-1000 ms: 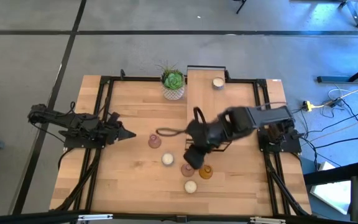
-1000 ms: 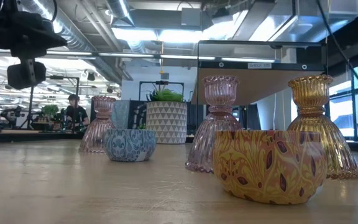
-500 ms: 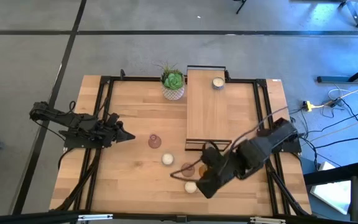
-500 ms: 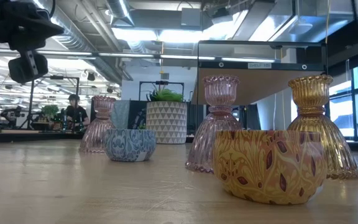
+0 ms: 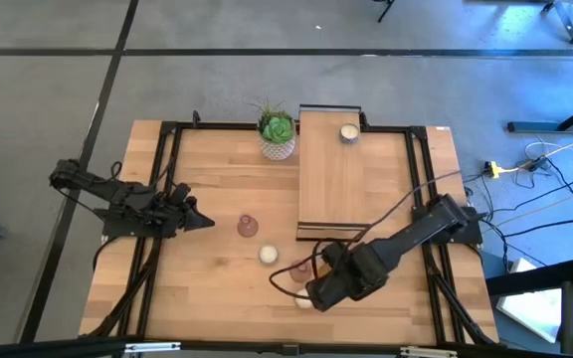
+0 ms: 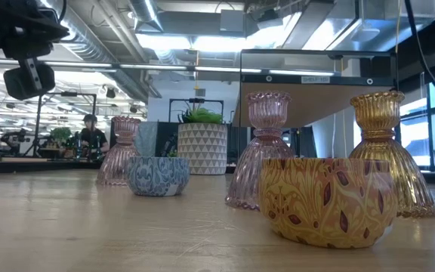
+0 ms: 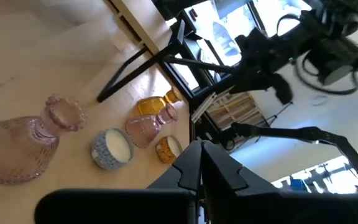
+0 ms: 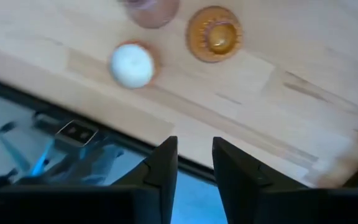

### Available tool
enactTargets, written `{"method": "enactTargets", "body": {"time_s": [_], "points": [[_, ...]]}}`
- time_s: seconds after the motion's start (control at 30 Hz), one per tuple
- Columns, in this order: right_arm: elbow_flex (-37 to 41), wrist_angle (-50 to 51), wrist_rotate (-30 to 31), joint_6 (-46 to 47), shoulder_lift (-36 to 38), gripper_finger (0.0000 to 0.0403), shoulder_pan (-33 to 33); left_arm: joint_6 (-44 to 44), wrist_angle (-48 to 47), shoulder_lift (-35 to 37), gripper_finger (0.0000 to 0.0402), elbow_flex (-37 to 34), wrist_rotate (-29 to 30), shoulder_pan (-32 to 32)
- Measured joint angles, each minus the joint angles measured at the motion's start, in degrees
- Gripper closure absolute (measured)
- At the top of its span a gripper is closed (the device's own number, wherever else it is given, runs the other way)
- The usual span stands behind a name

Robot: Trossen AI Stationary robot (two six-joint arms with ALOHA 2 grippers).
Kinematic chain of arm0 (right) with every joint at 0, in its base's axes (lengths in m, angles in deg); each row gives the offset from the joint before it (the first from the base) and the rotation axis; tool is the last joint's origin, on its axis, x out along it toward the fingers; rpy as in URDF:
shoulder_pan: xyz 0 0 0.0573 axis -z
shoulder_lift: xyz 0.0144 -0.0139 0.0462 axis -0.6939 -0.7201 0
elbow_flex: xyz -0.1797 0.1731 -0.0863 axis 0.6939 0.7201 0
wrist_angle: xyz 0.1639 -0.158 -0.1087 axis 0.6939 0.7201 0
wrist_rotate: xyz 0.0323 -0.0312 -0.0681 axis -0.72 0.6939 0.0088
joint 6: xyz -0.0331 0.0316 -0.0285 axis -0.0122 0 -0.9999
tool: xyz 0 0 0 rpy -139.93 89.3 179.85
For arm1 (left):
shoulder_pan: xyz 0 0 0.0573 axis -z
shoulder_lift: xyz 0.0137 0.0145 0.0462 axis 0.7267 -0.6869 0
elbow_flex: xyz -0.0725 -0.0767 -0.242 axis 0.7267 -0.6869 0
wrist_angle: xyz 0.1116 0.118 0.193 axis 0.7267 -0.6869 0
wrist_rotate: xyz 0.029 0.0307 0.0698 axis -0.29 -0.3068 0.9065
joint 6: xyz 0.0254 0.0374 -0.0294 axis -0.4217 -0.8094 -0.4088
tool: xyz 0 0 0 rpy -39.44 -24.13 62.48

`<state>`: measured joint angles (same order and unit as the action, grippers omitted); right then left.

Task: Pick & Place candle stick holders
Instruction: Put the bottom pink glass candle holder on the shelf

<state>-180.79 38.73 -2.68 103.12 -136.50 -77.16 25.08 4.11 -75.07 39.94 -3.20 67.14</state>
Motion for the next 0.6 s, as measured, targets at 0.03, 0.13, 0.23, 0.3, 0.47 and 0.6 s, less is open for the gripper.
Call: {"method": "enactTargets", "body": {"time_s": [0.03, 0.13, 0.23, 0.3, 0.47, 0.6], "points": [[0.9, -0.1, 0.0, 0.5, 0.0, 0.0292, 0.1, 0.0, 0.0, -0.1, 0.0395, 0.0, 0.6, 0.1], [2.4, -2.4, 0.0, 1.8, 0.0, 0.0287, 1.1, 0.4, 0.0, -0.2, 0.0395, 0.0, 1.1, 0.4], [2.5, -4.5, 0.1, 0.4, 0.0, 0.0286, 2.0, 1.2, 0.0, -0.2, 0.0395, 0.0, 1.1, 0.8], [2.5, -6.2, 0.1, -0.9, 0.1, 0.0286, 2.4, 1.8, 0.0, -0.2, 0.0395, 0.0, 1.1, 1.0], [2.5, -12.0, 0.1, -1.3, 0.1, 0.0286, 3.0, 2.3, 0.0, -0.2, 0.0395, 0.0, 1.1, 1.9], [2.5, -17.8, 0.1, -1.3, 0.1, 0.0286, 3.4, 3.0, 0.0, -0.3, 0.0395, 0.0, 2.6, 2.0]]}}
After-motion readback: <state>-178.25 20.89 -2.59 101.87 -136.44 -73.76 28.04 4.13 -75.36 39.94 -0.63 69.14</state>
